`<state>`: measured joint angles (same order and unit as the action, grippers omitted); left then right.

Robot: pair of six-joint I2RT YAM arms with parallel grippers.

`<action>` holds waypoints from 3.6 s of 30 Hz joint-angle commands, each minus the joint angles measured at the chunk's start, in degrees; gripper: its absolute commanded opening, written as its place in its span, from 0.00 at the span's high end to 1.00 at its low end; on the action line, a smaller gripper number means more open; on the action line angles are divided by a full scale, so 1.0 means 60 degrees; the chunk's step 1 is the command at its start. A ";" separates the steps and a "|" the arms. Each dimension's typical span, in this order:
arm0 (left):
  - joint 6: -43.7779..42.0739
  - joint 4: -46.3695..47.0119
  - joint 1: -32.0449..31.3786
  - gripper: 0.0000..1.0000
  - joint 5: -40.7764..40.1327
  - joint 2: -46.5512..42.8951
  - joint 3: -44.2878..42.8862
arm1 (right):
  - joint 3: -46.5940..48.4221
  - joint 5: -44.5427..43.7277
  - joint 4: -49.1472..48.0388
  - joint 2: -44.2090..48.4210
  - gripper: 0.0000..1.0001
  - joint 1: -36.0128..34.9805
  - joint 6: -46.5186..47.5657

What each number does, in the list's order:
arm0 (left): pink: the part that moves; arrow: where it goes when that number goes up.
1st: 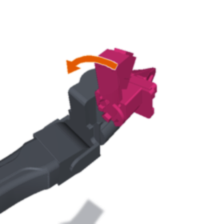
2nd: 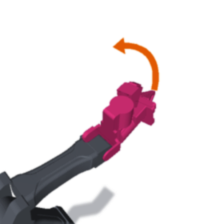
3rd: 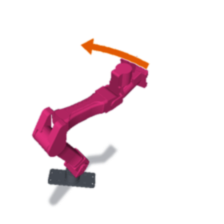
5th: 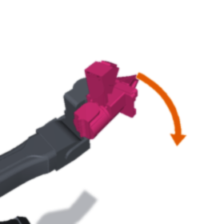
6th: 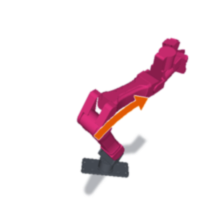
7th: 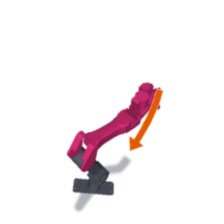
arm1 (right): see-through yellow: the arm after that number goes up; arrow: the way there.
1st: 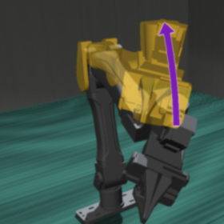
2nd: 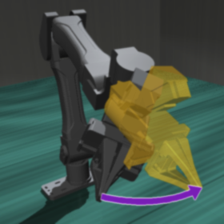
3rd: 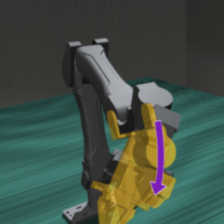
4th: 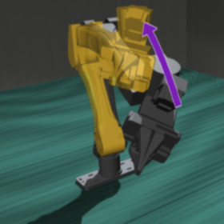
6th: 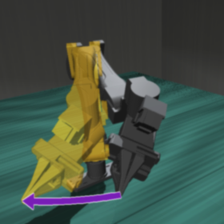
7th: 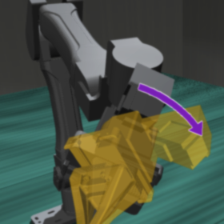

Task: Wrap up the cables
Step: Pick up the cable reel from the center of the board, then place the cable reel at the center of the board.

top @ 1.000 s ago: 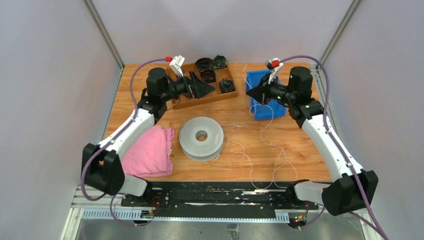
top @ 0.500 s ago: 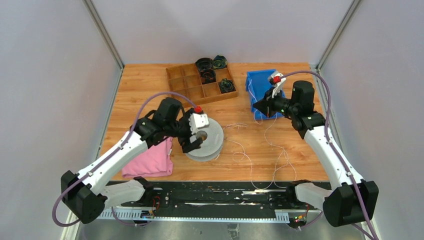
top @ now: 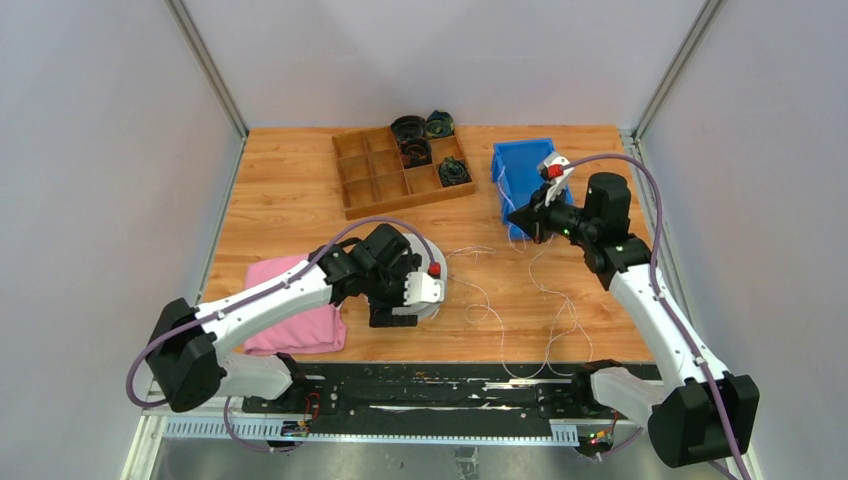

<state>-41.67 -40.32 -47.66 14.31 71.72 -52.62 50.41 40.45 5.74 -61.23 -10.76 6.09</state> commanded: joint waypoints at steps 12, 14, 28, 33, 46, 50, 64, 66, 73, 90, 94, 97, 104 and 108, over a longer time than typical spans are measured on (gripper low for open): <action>-0.0753 0.0145 -0.0172 0.02 -0.0368 0.1355 -0.0557 | -0.0254 0.0356 -0.0513 0.0201 0.99 0.0256 0.0272; -0.0838 0.0163 -0.0172 0.02 -0.0508 0.1499 -0.0600 | -0.0262 0.0388 -0.0506 0.0166 0.99 0.0256 0.0289; -0.0993 -0.0044 -0.0172 0.02 -0.0753 0.2291 -0.0854 | -0.0277 0.0510 -0.0469 0.0039 0.99 0.0272 0.0360; -0.0831 0.0155 -0.0172 0.06 -0.0764 0.2462 -0.0675 | -0.0273 0.0510 -0.0452 0.0036 0.99 0.0276 0.0388; 0.0961 -0.0381 0.0353 0.54 0.0602 0.0857 -0.0970 | -0.0098 0.0408 -0.0271 0.0286 0.99 0.0380 0.0296; 0.2048 -0.0122 0.1371 0.62 0.2553 -0.0234 -0.1273 | 0.0309 0.0221 0.0568 0.0192 0.99 0.0339 0.0930; 1.2081 0.8448 0.3606 0.90 0.7488 -0.0085 0.0760 | 0.2709 0.0211 0.4174 -0.0545 0.99 0.0152 0.2865; 1.3359 0.9801 0.3784 0.91 0.7363 -0.0056 0.1294 | 0.2930 0.0156 0.4449 -0.0631 0.99 0.0091 0.2984; 1.5231 1.2135 0.4012 0.91 0.7063 0.0414 0.2467 | 0.3254 -0.0038 0.4844 -0.0963 0.99 -0.0145 0.3226; 1.6356 1.3247 0.4313 0.80 0.7322 0.1583 0.2988 | 0.3911 -0.0560 0.5397 -0.2170 0.99 -0.1473 0.4080; 1.6157 1.2947 0.4444 0.78 0.7350 0.1771 0.3026 | 0.4007 -0.0448 0.5401 -0.2297 0.99 -0.1589 0.4087; 1.6238 1.2945 0.4525 0.73 0.7460 0.1898 0.2985 | 0.3985 -0.0403 0.5334 -0.2286 0.99 -0.1633 0.4058; 1.5744 1.2208 0.4572 0.55 0.7549 0.2055 0.2780 | 0.3825 -0.0405 0.5292 -0.2257 0.99 -0.1678 0.4024; 1.5389 1.1699 0.4645 0.46 0.7612 0.2206 0.2587 | 0.3771 -0.0435 0.5337 -0.2264 0.99 -0.1727 0.4088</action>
<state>54.15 33.41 -20.67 58.72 83.53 -35.22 72.55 37.82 37.34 -74.96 -19.11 29.61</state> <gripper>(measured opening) 0.760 0.009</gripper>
